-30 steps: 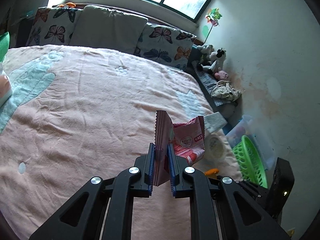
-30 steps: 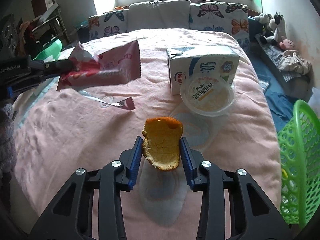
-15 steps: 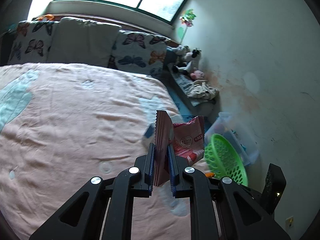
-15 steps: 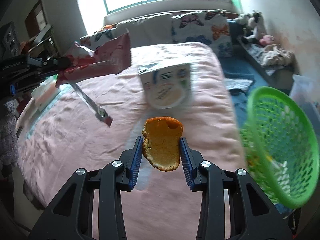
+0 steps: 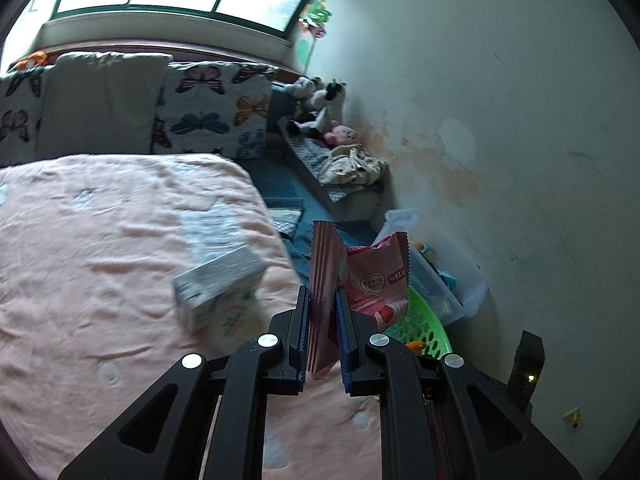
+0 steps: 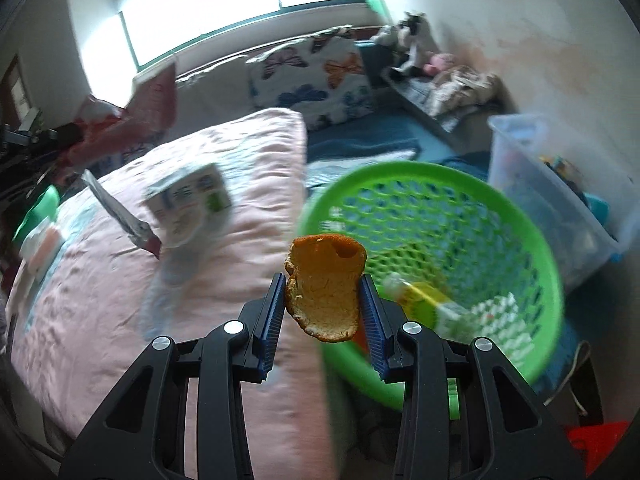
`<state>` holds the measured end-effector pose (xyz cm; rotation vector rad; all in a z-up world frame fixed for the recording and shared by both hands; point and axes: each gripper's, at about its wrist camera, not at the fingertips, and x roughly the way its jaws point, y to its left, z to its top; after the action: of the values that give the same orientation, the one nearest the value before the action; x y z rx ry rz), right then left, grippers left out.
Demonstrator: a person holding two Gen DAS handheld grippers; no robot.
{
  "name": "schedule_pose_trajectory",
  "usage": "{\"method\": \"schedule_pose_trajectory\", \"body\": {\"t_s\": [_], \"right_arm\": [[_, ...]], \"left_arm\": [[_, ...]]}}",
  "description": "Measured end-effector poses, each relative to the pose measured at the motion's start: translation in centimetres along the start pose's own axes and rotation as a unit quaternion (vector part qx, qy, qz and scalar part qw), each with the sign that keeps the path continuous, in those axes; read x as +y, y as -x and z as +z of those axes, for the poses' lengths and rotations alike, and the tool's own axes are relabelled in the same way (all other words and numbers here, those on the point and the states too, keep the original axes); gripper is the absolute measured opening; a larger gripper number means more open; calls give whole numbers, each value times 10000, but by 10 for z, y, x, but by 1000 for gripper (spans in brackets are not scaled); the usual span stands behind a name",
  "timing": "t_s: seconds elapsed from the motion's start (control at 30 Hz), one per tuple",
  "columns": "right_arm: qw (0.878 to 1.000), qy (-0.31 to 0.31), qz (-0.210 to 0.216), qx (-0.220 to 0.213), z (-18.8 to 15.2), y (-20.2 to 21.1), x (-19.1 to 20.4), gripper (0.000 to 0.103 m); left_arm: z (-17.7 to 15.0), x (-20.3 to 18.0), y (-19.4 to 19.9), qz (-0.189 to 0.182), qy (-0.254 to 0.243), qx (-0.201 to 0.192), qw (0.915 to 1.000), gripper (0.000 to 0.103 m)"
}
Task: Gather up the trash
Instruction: 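Carry both items over the basket while the right tool releases the orange peel inside, then open the left tool to drop the pink wrapper into the basket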
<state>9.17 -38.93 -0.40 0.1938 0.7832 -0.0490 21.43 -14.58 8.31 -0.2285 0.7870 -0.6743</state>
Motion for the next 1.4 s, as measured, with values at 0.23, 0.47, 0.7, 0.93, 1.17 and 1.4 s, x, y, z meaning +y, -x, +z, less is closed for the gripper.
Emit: {"method": "schedule_pose_trajectory", "body": {"t_s": [0.23, 0.47, 0.7, 0.93, 1.17, 1.4], "right_arm": [[9990, -352, -188, 178, -11, -10, -37, 41], [9983, -511, -220, 157, -15, -6, -54, 48], [9979, -603, -217, -41, -21, 13, -68, 50], [9974, -668, -201, -161, -29, 31, -77, 53], [9968, -753, -185, -200, -34, 37, -83, 54], [9966, -790, -125, -192, -38, 38, -82, 54]], "left_arm": [[3, -36, -34, -143, -244, 225, 9993, 13], [0, -62, -63, -248, -386, 410, 9981, 13], [-9, -81, -92, -283, -468, 629, 9965, 13], [-25, -91, -121, -256, -476, 932, 9942, 16], [-43, -92, -137, -172, -455, 1164, 9920, 20], [-48, -90, -132, -76, -483, 1139, 9923, 39]]}}
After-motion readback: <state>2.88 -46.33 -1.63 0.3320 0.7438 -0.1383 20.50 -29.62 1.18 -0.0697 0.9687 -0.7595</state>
